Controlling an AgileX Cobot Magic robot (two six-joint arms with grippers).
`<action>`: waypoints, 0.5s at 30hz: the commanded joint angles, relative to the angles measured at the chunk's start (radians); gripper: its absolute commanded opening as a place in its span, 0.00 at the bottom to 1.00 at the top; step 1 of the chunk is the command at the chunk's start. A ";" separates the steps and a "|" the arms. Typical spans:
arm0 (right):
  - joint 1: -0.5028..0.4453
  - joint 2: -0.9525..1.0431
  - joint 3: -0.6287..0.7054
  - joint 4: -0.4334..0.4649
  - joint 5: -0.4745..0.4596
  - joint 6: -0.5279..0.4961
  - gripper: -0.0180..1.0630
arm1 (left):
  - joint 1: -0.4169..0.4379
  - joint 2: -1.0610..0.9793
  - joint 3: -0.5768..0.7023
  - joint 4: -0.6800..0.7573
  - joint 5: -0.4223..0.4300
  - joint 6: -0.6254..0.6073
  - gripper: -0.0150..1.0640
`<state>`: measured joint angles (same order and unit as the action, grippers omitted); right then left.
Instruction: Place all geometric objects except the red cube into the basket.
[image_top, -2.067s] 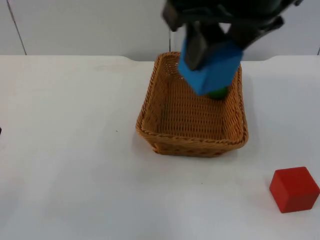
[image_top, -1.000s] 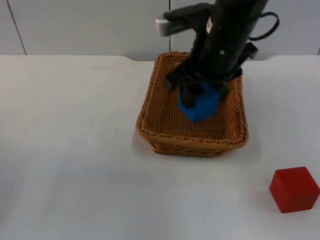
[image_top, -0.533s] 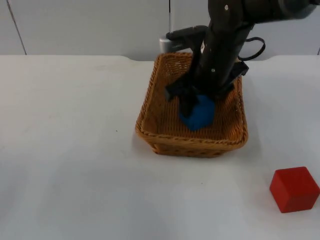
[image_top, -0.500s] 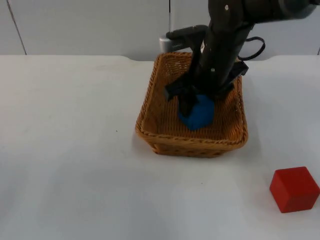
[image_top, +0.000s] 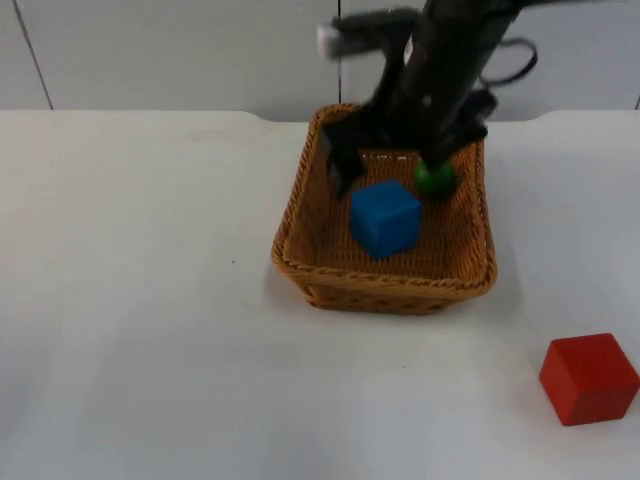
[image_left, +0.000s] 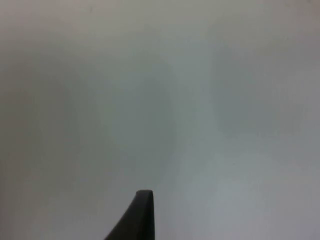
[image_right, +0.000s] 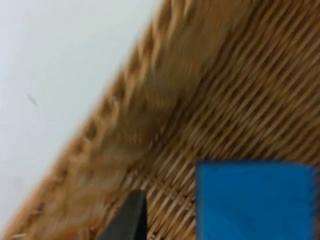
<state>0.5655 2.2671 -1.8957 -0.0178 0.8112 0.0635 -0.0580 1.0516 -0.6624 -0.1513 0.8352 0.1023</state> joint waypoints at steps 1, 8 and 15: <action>0.001 -0.102 -0.010 -0.004 0.008 -0.015 0.99 | 0.002 -0.006 0.002 0.005 -0.002 -0.002 0.99; 0.001 -0.297 -0.008 -0.004 0.079 -0.057 0.99 | 0.002 -0.006 0.002 0.005 -0.002 -0.002 0.99; 0.001 -0.452 0.100 -0.004 0.077 -0.057 0.99 | 0.002 -0.006 0.002 0.005 0.011 -0.002 0.99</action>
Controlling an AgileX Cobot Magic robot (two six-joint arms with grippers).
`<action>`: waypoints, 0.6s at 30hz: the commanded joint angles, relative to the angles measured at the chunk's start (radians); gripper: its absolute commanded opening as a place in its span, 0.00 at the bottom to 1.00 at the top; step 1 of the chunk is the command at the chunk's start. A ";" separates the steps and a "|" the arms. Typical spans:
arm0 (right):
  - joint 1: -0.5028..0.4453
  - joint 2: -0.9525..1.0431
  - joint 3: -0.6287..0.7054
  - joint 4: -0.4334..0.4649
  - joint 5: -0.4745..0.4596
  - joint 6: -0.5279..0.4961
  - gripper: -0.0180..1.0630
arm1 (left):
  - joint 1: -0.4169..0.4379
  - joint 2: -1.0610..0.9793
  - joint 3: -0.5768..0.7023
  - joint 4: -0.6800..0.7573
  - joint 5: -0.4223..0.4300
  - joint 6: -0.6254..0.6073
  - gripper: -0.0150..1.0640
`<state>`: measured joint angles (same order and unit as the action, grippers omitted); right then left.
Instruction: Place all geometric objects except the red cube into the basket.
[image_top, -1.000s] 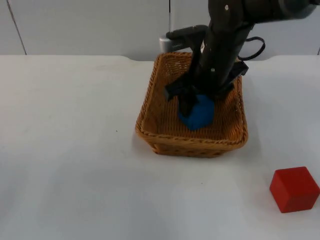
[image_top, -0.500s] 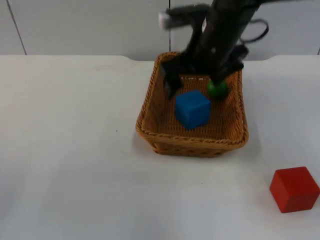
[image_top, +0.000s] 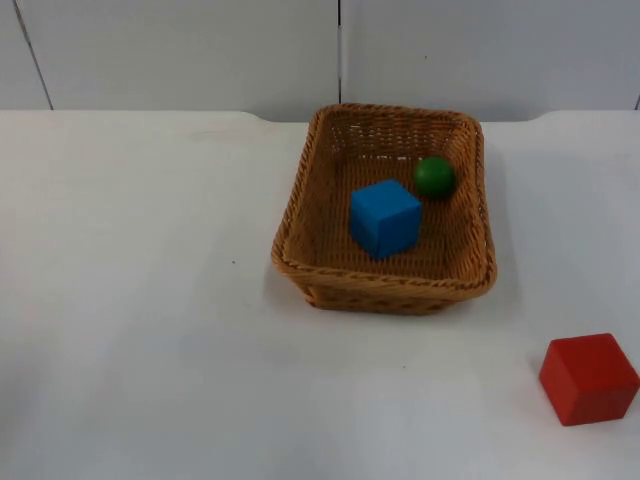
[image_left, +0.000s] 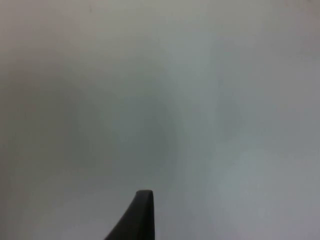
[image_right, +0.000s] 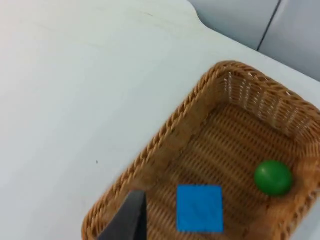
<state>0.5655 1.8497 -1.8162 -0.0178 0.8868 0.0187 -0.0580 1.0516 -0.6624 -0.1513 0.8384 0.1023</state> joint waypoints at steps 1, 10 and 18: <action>0.001 -0.071 0.066 -0.004 -0.010 -0.012 0.99 | 0.002 -0.006 0.002 0.005 0.012 -0.002 0.99; 0.001 -0.410 0.446 -0.004 -0.173 -0.012 0.99 | 0.002 -0.085 0.002 0.005 0.014 0.025 0.99; 0.001 -0.769 0.775 -0.004 -0.203 -0.012 0.99 | 0.002 -0.323 0.002 -0.005 0.019 0.016 0.99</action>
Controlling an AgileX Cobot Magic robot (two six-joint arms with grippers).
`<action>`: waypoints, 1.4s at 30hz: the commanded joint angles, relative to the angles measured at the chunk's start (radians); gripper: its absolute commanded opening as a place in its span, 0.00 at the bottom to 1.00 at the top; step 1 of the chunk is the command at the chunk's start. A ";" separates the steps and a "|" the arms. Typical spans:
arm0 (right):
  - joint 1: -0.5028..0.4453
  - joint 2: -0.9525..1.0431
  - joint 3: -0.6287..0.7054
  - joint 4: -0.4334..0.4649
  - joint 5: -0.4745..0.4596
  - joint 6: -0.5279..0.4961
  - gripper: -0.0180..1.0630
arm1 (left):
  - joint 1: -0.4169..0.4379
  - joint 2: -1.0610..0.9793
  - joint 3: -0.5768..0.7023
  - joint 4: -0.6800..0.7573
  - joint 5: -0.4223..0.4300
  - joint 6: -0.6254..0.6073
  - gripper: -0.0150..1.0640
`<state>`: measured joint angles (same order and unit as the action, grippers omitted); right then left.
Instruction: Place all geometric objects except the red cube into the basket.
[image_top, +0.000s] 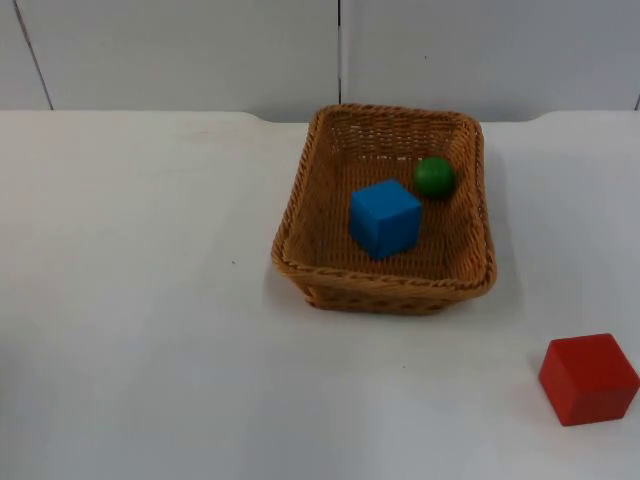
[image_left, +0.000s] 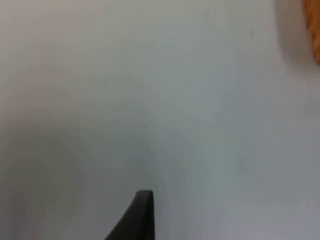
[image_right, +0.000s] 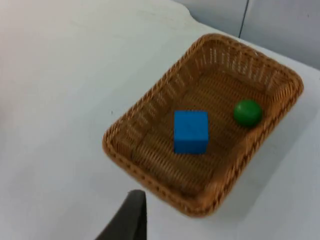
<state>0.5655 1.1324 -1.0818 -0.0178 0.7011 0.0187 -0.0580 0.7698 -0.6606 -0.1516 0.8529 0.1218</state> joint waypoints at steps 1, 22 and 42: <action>0.001 -0.105 0.072 -0.004 -0.017 -0.012 0.99 | 0.002 -0.084 0.000 -0.014 0.005 -0.003 0.99; 0.001 -0.883 0.290 -0.004 0.234 -0.012 0.99 | 0.002 -0.641 0.026 0.136 0.122 -0.122 0.99; 0.001 -1.132 0.474 -0.055 0.433 -0.009 0.99 | 0.002 -0.770 0.159 0.142 0.218 -0.137 0.99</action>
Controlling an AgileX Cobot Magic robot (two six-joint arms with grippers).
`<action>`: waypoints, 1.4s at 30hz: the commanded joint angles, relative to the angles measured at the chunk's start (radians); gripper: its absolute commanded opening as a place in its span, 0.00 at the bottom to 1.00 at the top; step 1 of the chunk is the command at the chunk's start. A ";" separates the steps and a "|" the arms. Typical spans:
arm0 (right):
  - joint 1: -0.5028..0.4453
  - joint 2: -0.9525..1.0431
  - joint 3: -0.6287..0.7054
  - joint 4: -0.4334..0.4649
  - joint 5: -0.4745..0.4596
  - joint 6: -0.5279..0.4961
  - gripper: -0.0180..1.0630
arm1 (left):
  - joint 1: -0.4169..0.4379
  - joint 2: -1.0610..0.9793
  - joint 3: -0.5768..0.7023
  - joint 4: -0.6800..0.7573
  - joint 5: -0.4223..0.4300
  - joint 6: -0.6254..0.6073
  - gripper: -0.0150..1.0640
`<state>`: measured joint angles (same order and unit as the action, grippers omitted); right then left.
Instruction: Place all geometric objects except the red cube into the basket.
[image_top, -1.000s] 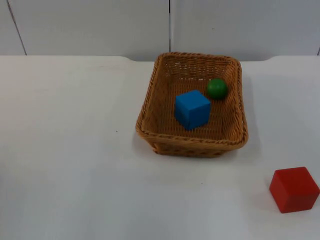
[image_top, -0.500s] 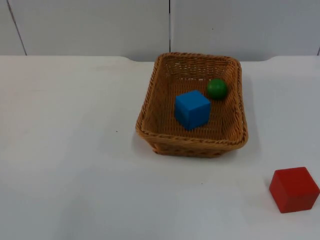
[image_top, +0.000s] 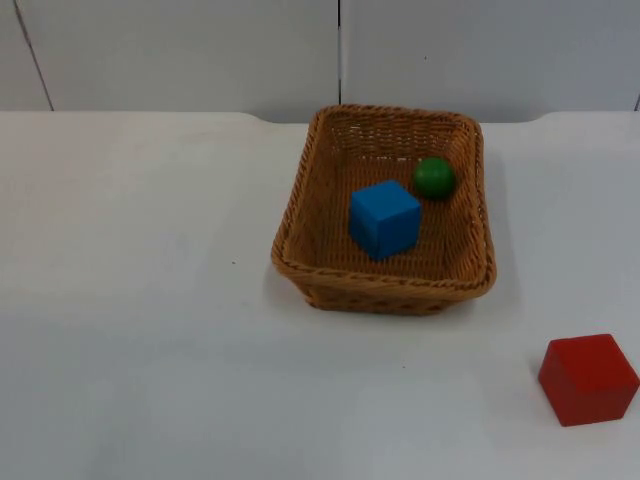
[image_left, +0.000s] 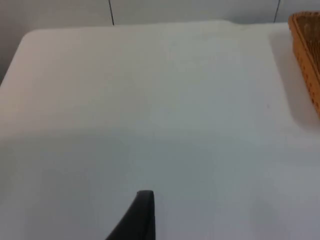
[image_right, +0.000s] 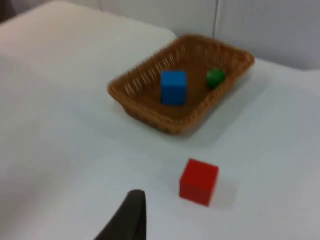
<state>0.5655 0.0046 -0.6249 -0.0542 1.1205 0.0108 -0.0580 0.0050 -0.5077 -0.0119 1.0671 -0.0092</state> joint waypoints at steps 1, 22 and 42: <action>0.001 -0.005 0.031 -0.032 0.021 0.001 0.99 | 0.002 -0.005 0.006 0.003 0.004 -0.006 0.99; 0.004 -0.005 0.110 -0.071 -0.040 0.049 0.99 | 0.002 -0.005 0.010 0.005 0.008 -0.002 0.99; 0.004 -0.005 0.111 -0.045 -0.040 0.033 0.99 | 0.002 -0.005 0.012 0.005 0.008 0.009 0.99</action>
<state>0.5691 0.0029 -0.5177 -0.1005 1.0939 0.0395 -0.0580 0.0050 -0.5013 -0.0104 1.0708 0.0000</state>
